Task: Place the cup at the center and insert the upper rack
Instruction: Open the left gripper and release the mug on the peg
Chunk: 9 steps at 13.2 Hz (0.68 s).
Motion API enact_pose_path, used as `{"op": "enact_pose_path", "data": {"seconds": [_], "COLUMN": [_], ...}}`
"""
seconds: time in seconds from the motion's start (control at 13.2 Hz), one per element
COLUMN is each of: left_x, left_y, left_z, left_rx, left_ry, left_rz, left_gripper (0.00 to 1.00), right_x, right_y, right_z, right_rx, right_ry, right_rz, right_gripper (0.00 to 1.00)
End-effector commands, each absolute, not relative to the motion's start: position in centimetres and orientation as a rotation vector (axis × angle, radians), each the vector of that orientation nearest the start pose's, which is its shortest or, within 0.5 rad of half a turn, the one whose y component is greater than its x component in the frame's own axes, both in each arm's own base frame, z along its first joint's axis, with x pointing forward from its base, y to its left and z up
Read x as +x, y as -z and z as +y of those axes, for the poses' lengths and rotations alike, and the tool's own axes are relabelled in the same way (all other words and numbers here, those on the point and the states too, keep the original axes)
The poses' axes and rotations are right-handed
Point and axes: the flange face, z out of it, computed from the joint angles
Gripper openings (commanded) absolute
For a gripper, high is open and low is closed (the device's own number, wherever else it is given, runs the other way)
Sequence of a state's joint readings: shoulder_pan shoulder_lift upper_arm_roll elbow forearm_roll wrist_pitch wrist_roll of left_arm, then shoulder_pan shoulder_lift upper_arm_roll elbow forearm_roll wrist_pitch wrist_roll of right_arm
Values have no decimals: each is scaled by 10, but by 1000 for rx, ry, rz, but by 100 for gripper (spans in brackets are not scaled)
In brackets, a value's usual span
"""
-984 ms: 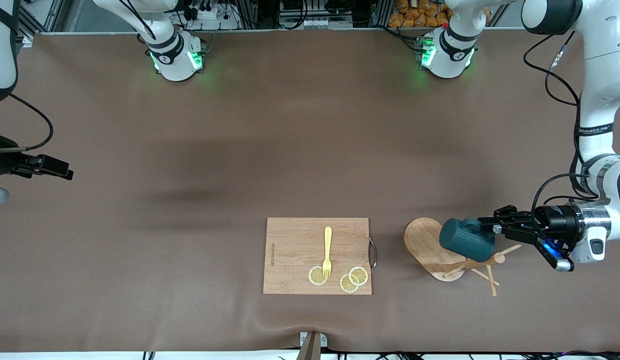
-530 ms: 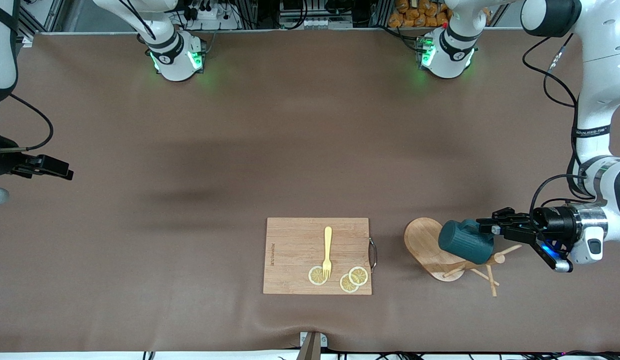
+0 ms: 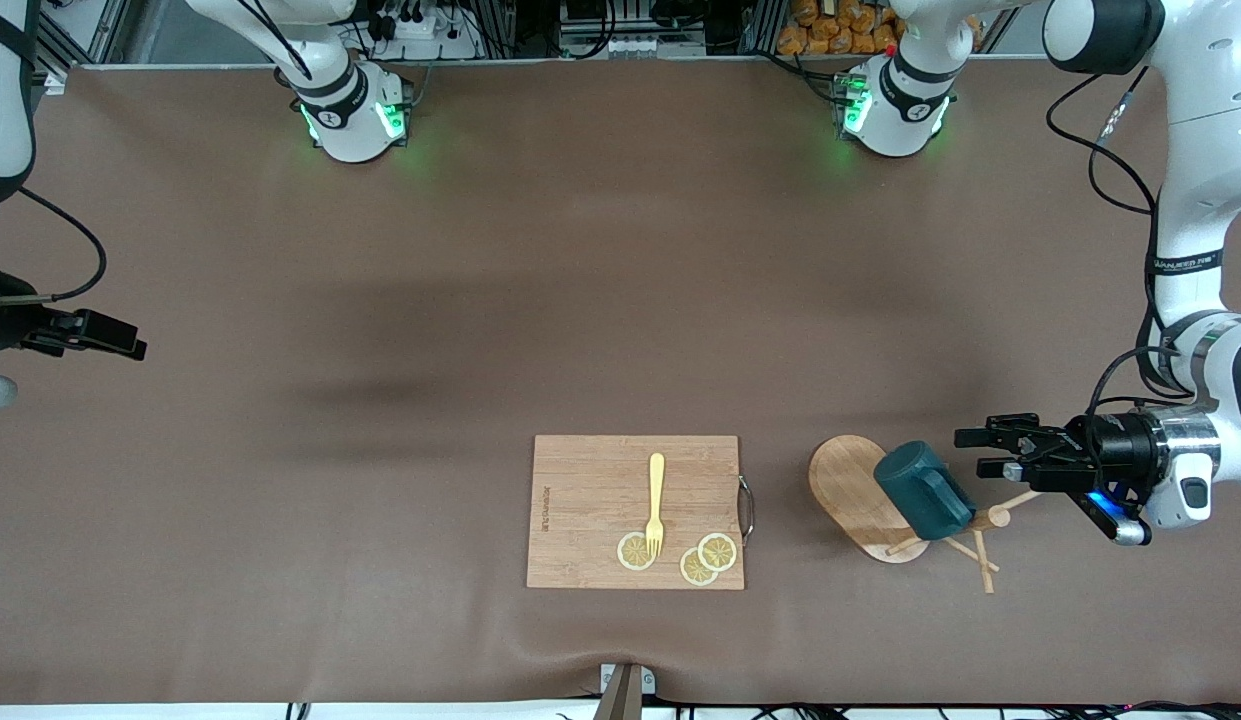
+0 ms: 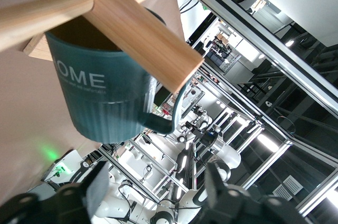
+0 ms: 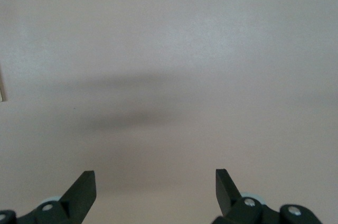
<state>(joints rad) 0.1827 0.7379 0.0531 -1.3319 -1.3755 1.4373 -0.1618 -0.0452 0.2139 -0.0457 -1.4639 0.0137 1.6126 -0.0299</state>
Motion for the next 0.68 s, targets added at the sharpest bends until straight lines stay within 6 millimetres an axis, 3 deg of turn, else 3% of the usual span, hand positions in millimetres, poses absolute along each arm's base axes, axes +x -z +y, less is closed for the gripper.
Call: {"op": "enact_pose_path", "data": {"seconds": [0.0, 0.23, 0.38, 0.61], "left_x": [711, 705, 698, 673], "left_y": [-357, -385, -422, -469], "left_z": [46, 47, 41, 29], "left_rx": [1622, 1685, 1832, 2066], "left_ry": [489, 467, 414, 343], "left_rz": [585, 577, 565, 564], "left_gripper": [100, 100, 100, 100], "right_x": [620, 620, 620, 623], "right_y": [-558, -558, -558, -559], "right_z": [-55, -55, -56, -47], "right_rx": [-3137, -3135, -3136, -3130], "right_ry": [-94, -91, -89, -62], "right_rz": [108, 110, 113, 99], "right_gripper": [100, 100, 100, 100]}}
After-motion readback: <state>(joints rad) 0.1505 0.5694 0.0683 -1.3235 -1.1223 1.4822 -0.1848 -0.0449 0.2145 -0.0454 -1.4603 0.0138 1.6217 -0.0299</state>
